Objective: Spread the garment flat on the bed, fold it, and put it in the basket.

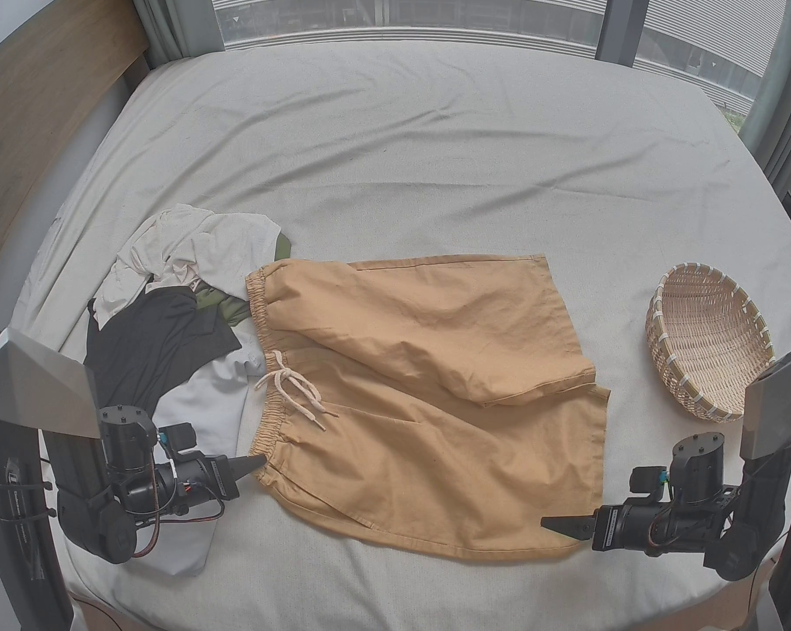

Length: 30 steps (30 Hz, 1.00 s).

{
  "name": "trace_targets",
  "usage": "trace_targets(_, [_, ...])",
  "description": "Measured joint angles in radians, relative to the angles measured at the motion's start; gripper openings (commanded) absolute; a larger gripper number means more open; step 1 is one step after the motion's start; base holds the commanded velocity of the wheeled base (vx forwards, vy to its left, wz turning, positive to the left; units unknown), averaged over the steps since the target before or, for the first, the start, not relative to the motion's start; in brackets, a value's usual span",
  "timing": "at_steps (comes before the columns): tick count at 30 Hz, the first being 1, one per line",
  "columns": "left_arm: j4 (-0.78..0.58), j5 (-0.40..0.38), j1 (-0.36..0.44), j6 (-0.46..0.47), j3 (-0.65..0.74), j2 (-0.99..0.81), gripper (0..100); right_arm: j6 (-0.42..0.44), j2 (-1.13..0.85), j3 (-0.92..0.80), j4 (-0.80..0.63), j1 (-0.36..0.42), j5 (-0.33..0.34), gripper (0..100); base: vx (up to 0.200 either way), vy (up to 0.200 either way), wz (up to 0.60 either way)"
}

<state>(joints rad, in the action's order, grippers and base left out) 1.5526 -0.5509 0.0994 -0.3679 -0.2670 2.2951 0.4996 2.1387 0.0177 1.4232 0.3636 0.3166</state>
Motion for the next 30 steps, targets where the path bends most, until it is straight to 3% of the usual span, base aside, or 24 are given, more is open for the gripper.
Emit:
trace_targets(7, [0.0, 0.0, -0.002, 0.0, -0.006, 0.0, 0, 0.015, -0.047, 0.0, -0.121, 0.021, -0.003, 100, 0.0, 0.0, 0.0])
trace_targets(14, [0.0, 0.0, 0.0, 0.0, -0.007, 0.001, 0, 0.019, -0.063, 0.0, -0.112, 0.005, -0.068, 100, 0.0, 0.0, 0.0])
trace_targets(30, [0.0, 0.001, 0.0, 0.0, -0.009, 0.003, 0, 0.023, -0.071, 0.0, -0.155, 0.0, -0.082, 100, 0.0, 0.0, 0.0])
